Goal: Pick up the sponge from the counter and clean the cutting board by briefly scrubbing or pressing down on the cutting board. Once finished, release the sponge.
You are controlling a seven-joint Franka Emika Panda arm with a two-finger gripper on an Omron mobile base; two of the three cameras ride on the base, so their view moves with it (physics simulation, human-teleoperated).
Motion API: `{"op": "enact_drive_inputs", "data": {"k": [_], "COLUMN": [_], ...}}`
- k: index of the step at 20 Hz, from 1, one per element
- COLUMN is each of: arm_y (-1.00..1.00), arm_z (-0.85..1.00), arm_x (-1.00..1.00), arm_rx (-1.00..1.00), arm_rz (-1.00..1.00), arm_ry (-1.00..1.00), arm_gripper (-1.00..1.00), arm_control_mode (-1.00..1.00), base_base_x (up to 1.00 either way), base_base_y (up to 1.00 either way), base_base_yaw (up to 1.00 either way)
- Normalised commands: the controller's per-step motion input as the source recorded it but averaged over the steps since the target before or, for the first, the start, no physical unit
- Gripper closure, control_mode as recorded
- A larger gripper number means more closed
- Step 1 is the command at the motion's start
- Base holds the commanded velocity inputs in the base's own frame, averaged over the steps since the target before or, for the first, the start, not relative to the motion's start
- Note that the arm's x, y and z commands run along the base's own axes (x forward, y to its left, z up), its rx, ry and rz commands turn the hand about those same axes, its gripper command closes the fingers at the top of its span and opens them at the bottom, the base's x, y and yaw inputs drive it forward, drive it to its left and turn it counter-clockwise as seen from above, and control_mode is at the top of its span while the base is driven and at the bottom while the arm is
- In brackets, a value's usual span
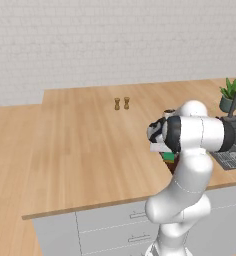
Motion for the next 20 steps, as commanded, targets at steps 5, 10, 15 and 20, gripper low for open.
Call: {"op": "enact_drive_inputs", "data": {"k": [5,10,15,20], "arm_y": [0.17,0.21,0.18,-0.43], "arm_z": [-0.57,0.49,0.05,-0.87], "arm_x": [0.14,0.73,0.70,0.03], "arm_rx": [-0.02,0.01,-0.02,-0.08], "arm_rz": [0.01,0.00,0.00,0.05], "arm_ry": [0.00,0.00,0.02,0.00], "arm_gripper": [1.00,1.00,1.00,1.00], "arm_control_mode": [-1.00,-1.00,-1.00,-1.00], "base_base_x": [0.00,0.00,0.00,0.00], "base_base_y": [0.00,0.00,0.00,0.00], "base_base_yaw": [0.00,0.00,0.00,0.00]}}
